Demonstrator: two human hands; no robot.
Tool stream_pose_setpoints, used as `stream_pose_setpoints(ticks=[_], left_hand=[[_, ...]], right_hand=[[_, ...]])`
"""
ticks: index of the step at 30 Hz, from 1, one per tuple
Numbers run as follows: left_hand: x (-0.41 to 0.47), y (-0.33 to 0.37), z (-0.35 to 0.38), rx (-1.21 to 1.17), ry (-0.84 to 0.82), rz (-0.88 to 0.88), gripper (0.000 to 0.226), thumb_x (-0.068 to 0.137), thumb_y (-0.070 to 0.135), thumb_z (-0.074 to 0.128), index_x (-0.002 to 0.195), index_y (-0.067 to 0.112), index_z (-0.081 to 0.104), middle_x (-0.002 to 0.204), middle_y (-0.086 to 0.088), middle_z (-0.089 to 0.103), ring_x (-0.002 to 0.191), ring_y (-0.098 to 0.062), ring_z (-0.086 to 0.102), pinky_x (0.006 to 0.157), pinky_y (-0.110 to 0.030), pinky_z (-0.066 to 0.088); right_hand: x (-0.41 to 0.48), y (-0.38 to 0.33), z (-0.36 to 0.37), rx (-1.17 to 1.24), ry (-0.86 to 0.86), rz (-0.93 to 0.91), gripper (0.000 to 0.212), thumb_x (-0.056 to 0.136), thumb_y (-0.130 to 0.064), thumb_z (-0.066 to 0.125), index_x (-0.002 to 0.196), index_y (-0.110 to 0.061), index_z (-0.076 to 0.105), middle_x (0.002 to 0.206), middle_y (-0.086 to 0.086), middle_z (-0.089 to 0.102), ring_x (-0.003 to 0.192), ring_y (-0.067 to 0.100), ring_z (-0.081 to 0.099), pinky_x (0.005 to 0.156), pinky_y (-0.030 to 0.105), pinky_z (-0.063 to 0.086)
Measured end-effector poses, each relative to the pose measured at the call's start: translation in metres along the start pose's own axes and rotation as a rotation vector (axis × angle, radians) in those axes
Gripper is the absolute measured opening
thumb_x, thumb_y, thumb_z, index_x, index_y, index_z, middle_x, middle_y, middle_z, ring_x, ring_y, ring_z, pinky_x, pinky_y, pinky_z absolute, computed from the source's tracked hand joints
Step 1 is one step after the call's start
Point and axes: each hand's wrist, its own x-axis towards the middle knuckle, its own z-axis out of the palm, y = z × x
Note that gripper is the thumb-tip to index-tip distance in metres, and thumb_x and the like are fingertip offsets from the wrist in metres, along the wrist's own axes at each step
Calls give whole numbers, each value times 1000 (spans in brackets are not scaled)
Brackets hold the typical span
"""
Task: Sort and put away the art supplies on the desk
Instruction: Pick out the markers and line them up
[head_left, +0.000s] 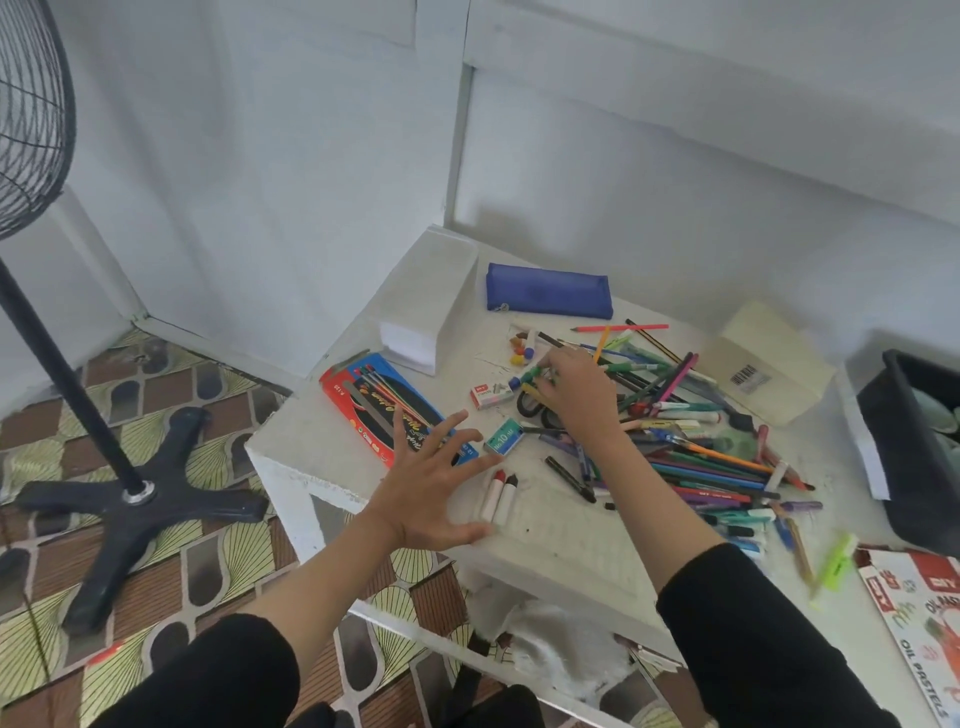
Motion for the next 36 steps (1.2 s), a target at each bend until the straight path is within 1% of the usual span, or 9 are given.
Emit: stream_pose_setpoints(ticks=[3,5,8,11,16,20,22,30,36], left_hand=[[0,1,0,-2,20,2,76,76,83,29,135,39,47,134,1,46,141,-25,21,101,-76,-3],[0,2,0,-1,29,5,74,75,81,34,134,39,48,134,2,46,141,-25,20,102,-74,-5],[0,1,0,-4,30,-7,74,75,81,36,134,39,49,135,2,45,142,-23,18,104,-72,-9],[0,1,0,7,19,-15,73,73,81,41,133,40,50,135,3,46,142,-22,19,104,-72,-9],[0,2,-1,20,8,-16,74,74,81,40,135,41,48,137,4,45,143,-21,19,105,-71,-11],[-1,2,-1,5,16,-6,74,74,80,39,135,41,47,136,3,46,142,-22,19,105,-70,-12],[0,2,0,-3,9,-4,74,74,81,38,136,40,47,135,3,46,142,-22,19,104,-71,-11],[0,2,0,3,15,11,79,76,85,24,135,39,48,133,3,47,140,-23,22,105,-70,-10],[0,2,0,-1,29,18,78,76,84,26,134,38,48,131,3,48,139,-24,25,105,-69,-9]], right_hand=[[-20,-3,-1,367,138,112,10,81,-11,70,90,-11,64,89,2,64,87,15,57,76,30,48],[-37,-9,-3,532,183,190,12,80,-11,72,86,-13,62,86,-1,64,83,5,58,75,22,48],[-66,-20,-5,694,227,303,13,81,-6,70,83,-14,59,81,-4,64,72,3,60,69,16,51],[-93,-28,-7,787,265,390,13,82,-4,67,82,-13,59,79,-6,63,73,4,61,73,16,53],[-120,-23,-5,727,120,396,19,83,-11,70,91,-28,68,87,-13,66,80,13,65,70,21,51],[-131,-26,-3,662,36,423,18,73,-10,79,86,-15,68,83,-10,66,80,0,60,70,7,43],[-133,-29,-3,627,48,435,18,71,-9,79,80,-14,64,77,-10,63,72,-4,56,65,8,42],[-138,-33,-5,483,48,244,17,79,3,68,93,-6,72,87,0,56,73,3,55,70,9,45],[-147,-37,-2,452,10,96,18,70,8,74,87,-1,73,85,9,66,70,14,63,70,18,54]])
